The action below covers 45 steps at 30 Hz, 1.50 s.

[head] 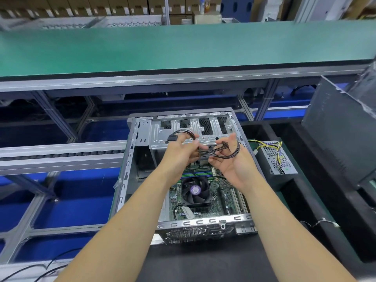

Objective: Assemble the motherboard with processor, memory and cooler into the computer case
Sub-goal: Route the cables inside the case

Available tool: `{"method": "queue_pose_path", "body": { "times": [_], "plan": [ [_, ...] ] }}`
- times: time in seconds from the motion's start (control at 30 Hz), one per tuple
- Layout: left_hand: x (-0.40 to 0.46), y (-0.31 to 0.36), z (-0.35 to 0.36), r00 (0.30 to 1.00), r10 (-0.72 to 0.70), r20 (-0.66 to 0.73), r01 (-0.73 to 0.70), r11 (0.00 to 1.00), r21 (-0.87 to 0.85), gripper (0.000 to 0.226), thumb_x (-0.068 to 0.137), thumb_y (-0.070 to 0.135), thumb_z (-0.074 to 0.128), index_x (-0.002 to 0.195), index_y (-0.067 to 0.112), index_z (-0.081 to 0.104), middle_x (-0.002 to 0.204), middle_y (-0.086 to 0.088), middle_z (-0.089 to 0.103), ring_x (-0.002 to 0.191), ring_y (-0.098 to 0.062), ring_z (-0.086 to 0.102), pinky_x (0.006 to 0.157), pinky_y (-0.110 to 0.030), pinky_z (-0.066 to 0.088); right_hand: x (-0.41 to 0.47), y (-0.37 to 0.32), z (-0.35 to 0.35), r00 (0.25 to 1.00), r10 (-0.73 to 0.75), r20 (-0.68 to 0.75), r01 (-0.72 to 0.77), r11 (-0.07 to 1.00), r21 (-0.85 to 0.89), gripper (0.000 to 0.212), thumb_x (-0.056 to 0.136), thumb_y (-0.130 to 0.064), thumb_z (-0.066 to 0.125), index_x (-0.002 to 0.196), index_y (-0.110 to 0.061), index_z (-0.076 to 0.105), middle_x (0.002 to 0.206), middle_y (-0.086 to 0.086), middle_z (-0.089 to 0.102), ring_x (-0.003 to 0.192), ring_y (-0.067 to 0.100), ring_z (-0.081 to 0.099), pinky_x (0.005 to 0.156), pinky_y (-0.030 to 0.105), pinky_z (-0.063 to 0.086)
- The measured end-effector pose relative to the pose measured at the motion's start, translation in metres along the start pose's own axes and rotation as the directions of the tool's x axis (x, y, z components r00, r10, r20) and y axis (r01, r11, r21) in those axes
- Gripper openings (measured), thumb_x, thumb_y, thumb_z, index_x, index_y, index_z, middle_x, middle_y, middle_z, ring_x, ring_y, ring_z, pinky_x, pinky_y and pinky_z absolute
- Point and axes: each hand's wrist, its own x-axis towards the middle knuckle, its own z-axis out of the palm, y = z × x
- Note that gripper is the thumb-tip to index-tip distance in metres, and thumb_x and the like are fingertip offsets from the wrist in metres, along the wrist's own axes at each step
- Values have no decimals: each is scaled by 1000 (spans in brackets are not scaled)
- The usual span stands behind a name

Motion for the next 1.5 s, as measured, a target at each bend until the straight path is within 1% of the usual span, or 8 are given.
{"method": "queue_pose_path", "body": {
  "times": [0.27, 0.53, 0.73, 0.83, 0.97, 1.1, 1.33, 1.5],
  "plan": [
    [-2, -9, -8, 991, -127, -52, 116, 978, -172, 14, 103, 16, 51, 103, 13, 65, 84, -8, 67, 66, -19, 65, 63, -34, 55, -8, -1, -2, 962, 113, 250, -107, 994, -38, 50, 52, -21, 100, 94, -6, 77, 95, 19, 71, 90, 31, 72, 87, 36, 60],
    [0, 5, -23, 940, -340, 31, 263, 781, 567, 16, 86, 27, 76, 90, 13, 68, 75, -2, 68, 66, -18, 64, 67, -32, 57, 1, 19, -3, 996, 87, 26, -60, 848, -526, 17, 76, 3, 83, 86, -9, 76, 82, 11, 68, 80, 25, 62, 83, 43, 53],
    [4, 13, -26, 1000, 20, -15, -1, 647, 763, 12, 77, 18, 78, 72, 24, 70, 58, 14, 59, 51, -3, 53, 50, -17, 40, 6, 23, -4, 998, -45, -34, 9, 720, -694, 22, 93, 2, 63, 93, -19, 70, 87, 1, 78, 70, 25, 72, 70, 31, 59],
    [6, 8, -23, 984, 152, -87, -56, 745, 664, 14, 80, 20, 76, 69, 25, 68, 54, 18, 57, 48, 2, 50, 47, -13, 38, 6, 19, -3, 984, -163, -68, 70, 715, -696, 11, 94, -12, 67, 94, -22, 70, 83, -3, 78, 55, 15, 66, 58, 18, 53],
    [8, 7, -26, 970, -75, -231, 115, 979, 167, 11, 87, 4, 68, 81, 14, 70, 67, 0, 62, 51, -10, 56, 53, -25, 49, 2, 17, -3, 991, -137, -1, 112, 813, -572, 20, 75, -8, 84, 85, -23, 77, 82, 5, 77, 70, 16, 72, 63, 18, 56],
    [10, 12, -36, 959, -144, -243, 134, 989, -56, 12, 89, -4, 61, 86, 5, 67, 77, -9, 59, 53, -15, 55, 55, -28, 53, -1, 19, -6, 981, 78, 178, 32, 839, -543, 42, 74, 4, 84, 102, -26, 78, 101, 6, 77, 92, 20, 73, 88, 30, 58],
    [9, 17, -47, 968, -134, -211, 61, 945, -323, 19, 81, 25, 79, 87, 11, 68, 73, -1, 60, 56, -13, 56, 56, -26, 53, -2, 12, 1, 984, 58, 170, -19, 974, -224, 19, 83, -7, 70, 101, -5, 67, 77, 11, 70, 77, 22, 67, 76, 32, 56],
    [6, 7, -54, 993, 98, -70, -44, 833, 551, 68, 71, 77, 65, 68, 9, 63, 58, 3, 56, 52, -10, 49, 53, -22, 43, -2, 5, -1, 978, 166, 128, -182, 976, 121, 21, 94, -26, 60, 111, -15, 57, 64, 0, 56, 48, 12, 47, 44, 24, 47]
  ]
}}
